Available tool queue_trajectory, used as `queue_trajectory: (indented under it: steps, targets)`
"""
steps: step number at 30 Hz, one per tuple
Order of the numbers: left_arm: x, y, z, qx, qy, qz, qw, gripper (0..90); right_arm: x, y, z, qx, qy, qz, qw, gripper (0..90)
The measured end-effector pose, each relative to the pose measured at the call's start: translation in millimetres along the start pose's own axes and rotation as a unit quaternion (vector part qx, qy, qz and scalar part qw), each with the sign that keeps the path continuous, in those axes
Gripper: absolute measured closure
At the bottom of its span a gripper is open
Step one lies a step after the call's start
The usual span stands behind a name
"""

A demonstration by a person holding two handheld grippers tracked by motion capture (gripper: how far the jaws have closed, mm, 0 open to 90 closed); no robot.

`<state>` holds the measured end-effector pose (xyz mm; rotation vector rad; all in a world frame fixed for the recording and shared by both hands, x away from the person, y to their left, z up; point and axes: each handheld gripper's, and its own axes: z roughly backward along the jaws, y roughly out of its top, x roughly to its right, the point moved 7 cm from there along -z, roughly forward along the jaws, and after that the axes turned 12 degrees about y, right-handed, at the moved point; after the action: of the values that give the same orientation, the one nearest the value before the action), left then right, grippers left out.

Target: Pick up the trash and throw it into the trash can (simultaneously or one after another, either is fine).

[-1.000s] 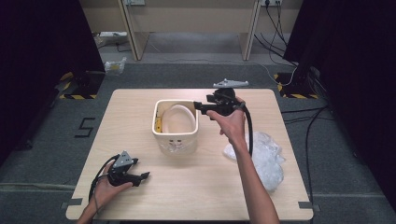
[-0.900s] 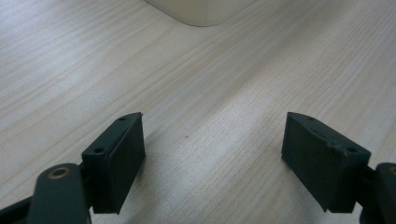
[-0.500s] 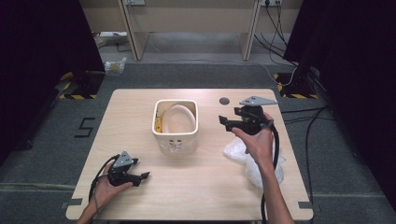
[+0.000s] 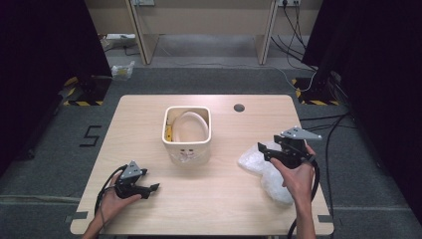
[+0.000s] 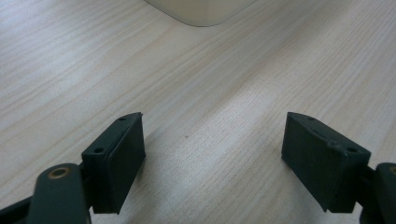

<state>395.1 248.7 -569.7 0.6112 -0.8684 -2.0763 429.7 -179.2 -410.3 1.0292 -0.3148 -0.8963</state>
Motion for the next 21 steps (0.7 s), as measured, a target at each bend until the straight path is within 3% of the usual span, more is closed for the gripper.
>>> queue_trajectory:
  steps: [3, 14, 21]
  targets:
    - [0.3, 0.1, -0.1, 0.001, 0.000, 0.002, 1.0000, 20.4, 3.7, -9.4, 4.3, -0.001, -0.016, 0.002, 0.9999, 33.9]
    - [0.2, 0.0, 0.0, 0.000, 0.000, 0.001, 1.0000, 20.4, 14.4, -40.7, 4.4, -0.024, -0.025, -0.021, 0.9992, 34.4]
    - [0.3, 0.1, -0.1, 0.001, 0.000, 0.002, 1.0000, 20.4, 17.3, -47.6, 6.6, -0.032, -0.037, -0.020, 0.9986, 34.1]
